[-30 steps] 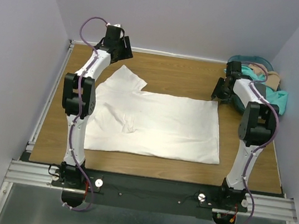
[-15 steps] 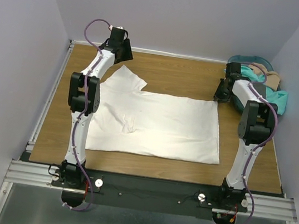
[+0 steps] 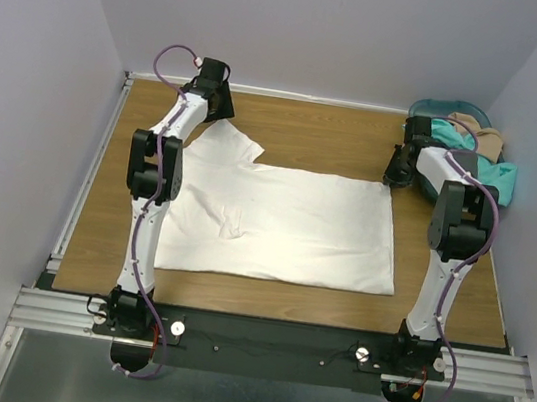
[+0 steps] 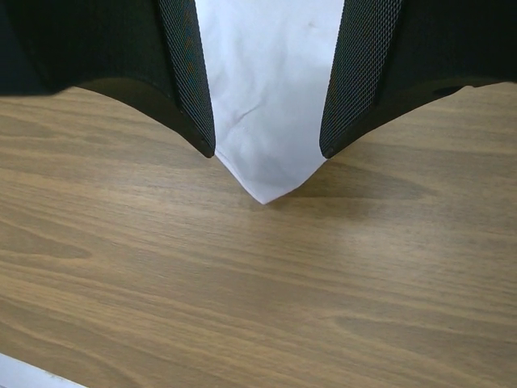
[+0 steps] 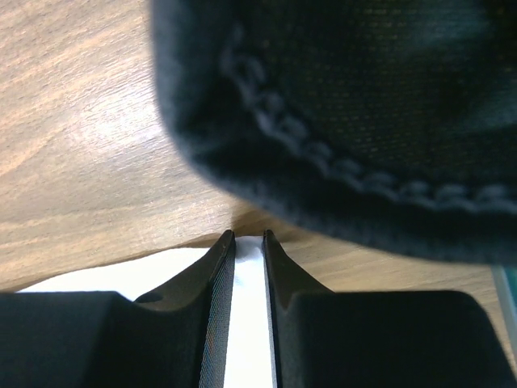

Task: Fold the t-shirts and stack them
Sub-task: Fold the tshirt

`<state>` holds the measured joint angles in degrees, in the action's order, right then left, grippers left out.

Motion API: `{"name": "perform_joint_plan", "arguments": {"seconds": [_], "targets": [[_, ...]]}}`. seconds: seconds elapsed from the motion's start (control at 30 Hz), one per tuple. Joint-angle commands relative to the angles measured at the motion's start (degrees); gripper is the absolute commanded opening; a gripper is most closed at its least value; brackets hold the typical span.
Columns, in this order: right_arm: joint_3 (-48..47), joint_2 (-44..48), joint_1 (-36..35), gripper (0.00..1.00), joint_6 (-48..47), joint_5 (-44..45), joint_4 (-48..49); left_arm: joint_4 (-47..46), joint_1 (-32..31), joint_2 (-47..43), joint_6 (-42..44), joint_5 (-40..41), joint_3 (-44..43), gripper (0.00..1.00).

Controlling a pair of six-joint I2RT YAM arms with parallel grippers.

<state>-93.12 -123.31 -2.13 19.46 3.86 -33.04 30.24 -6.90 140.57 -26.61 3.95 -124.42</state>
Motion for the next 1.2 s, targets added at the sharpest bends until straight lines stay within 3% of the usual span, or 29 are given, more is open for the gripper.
{"name": "perform_joint_plan", "arguments": {"seconds": [0.0, 0.43, 0.7, 0.77, 0.93, 1.1, 1.13, 1.17], "targets": [[1.98, 0.17, 0.29, 0.26, 0.49, -0.96, -1.15, 1.57, -0.57, 2.42, -0.28, 2.29, -2.66, 0.59], [3.65, 1.14, 0.29, 0.25, 0.66, -2.45, -1.06, 0.08, -0.57, 5.76, -1.25, 3.96, -6.45, 0.53], [3.65, 0.87, 0.29, 0.25, 0.84, -3.15, -1.06, 1.05, -0.57, 7.08, -0.99, 3.97, -6.27, 0.44], [3.74, 1.05, 0.29, 0.22, 0.93, -3.33, -1.06, 1.05, -0.57, 7.26, -1.07, 3.79, -6.36, 0.34], [4.09, 1.4, 0.29, 0.1, 1.02, -3.59, -1.06, 0.79, -0.57, 7.7, -0.9, 3.88, -6.36, 0.21], [4.26, 1.66, 0.29, 0.05, 1.01, -3.51, -1.15, 0.87, -0.57, 8.05, -0.64, 3.61, -6.36, 0.14], [4.18, 1.75, 0.29, 0.04, 1.01, -3.51, -1.15, 0.87, -0.57, 8.14, -0.46, 3.44, -6.36, 0.05], [4.18, 1.75, 0.29, 0.04, 0.93, -3.51, -1.15, 0.7, -0.57, 8.05, -0.46, 3.35, -6.36, 0.03]]}}
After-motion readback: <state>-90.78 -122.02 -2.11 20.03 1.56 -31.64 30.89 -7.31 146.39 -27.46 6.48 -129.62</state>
